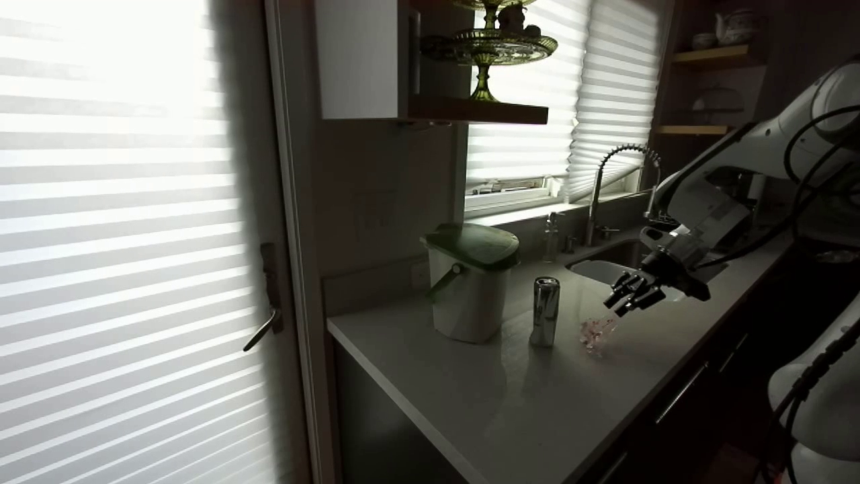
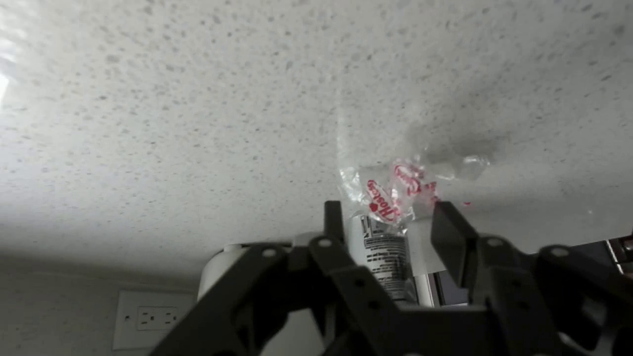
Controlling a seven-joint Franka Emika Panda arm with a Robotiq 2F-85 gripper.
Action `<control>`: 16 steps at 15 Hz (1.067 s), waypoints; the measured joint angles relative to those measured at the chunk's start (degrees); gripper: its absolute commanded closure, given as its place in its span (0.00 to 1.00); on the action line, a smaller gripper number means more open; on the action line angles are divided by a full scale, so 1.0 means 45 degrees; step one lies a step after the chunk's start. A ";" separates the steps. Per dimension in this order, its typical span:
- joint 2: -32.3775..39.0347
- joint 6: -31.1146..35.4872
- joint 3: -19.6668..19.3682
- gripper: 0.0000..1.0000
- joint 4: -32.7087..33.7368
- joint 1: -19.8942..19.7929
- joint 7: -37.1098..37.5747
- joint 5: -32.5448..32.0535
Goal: Place the can and the wrapper in front of the bin
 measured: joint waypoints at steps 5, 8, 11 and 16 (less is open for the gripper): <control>-0.1829 0.2669 0.0561 0.00 0.0005 0.0957 0.3951 0.0224; -0.2778 0.5293 0.1440 0.00 -0.0086 0.1697 0.6797 -0.0003; -0.3290 0.8031 0.2324 0.00 -0.0340 0.2207 0.9726 -0.1305; -0.3351 1.0335 0.5184 0.00 -0.0843 0.0211 1.4931 -0.5434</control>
